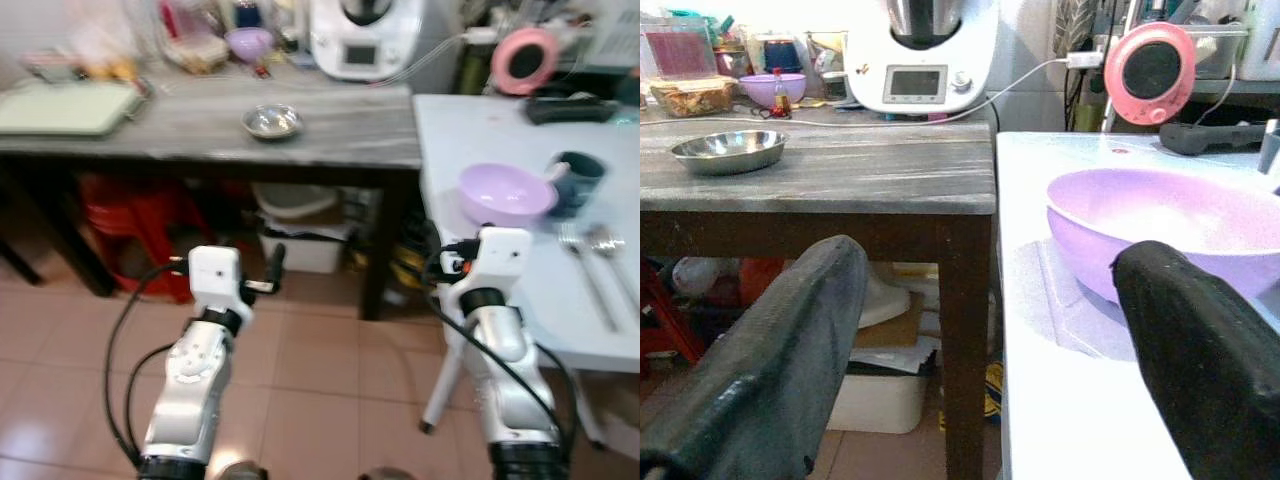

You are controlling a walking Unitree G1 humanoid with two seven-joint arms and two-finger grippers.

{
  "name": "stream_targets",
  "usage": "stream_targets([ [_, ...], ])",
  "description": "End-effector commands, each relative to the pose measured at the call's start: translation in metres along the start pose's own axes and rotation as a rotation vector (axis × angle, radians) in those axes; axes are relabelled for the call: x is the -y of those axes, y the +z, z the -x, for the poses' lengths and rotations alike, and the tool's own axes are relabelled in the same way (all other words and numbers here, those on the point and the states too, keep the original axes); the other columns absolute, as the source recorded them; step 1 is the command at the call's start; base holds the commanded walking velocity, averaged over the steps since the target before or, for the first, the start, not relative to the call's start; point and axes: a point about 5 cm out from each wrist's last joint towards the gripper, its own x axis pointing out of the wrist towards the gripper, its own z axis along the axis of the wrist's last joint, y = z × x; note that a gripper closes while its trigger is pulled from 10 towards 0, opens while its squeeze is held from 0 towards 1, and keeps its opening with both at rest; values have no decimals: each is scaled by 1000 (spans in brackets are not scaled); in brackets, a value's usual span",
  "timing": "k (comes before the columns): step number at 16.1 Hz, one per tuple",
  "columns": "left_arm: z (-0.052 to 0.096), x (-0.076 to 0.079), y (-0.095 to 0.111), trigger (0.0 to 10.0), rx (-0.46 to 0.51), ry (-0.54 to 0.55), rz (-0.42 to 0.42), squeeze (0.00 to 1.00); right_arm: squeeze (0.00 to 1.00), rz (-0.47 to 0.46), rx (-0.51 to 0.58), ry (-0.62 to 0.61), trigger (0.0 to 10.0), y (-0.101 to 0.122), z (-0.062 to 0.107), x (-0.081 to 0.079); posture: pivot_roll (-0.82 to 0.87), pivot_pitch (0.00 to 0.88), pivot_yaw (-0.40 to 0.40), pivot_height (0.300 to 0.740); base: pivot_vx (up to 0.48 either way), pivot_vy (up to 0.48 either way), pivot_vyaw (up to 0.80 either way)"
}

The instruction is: Setting the table

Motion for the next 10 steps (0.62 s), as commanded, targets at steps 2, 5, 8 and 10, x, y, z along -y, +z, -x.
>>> stream_targets([
  [2, 1, -5, 0, 10000, -8, 9, 3, 0, 957, 2, 33, 18, 10000, 8, -2, -5, -35, 29, 24, 740, 0, -129, 0],
  [5, 0, -5, 2, 10000, -6, 0, 6, 0, 1000, 1, 42, 37, 10000, 10, -3, -7, -37, 29, 25, 740, 0, -336, 0],
  [8, -1, -5, 2, 10000, -6, -7, 10, 0, 1000, 6, 49, 41, 10000, 11, -3, -8, -37, 27, 24, 740, 0, -351, 0],
  [10, -1, -4, 2, 10000, -7, -8, 7, 0, 0, 6, 44, 43, 10000, 10, -4, -8, -36, 23, 26, 740, 0, -328, 0],
])
